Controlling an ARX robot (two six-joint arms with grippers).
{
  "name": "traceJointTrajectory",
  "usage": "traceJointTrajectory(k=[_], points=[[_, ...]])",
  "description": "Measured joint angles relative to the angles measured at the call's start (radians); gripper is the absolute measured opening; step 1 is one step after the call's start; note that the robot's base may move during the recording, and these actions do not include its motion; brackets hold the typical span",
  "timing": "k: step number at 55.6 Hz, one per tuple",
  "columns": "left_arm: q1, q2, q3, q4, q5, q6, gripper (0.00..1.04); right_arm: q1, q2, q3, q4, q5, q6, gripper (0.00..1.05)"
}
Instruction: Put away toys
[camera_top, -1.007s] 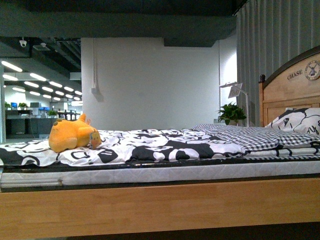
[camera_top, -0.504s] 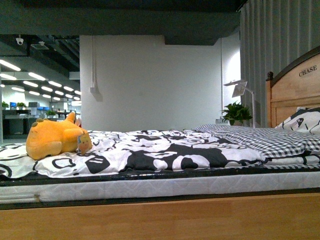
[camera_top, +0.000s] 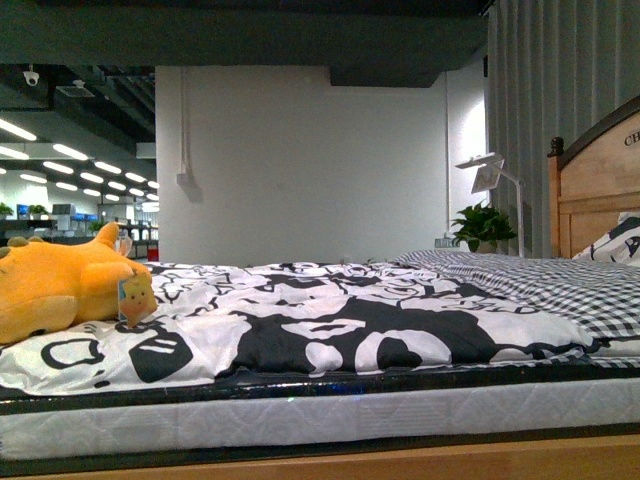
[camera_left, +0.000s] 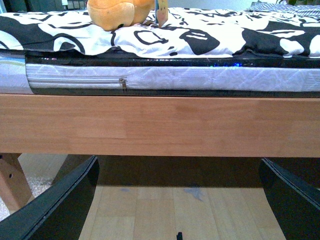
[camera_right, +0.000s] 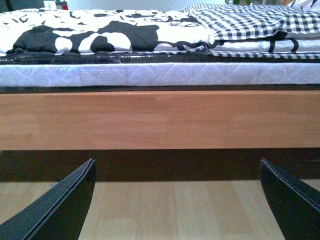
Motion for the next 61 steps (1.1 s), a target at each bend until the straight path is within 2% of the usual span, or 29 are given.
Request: traceJointTrajectory(k=[61], points=[[0.000,0.000,0.000,0.000,0.002,0.000,0.98,0.000,0.000,0.000,0.000,0.000,0.000,0.98]])
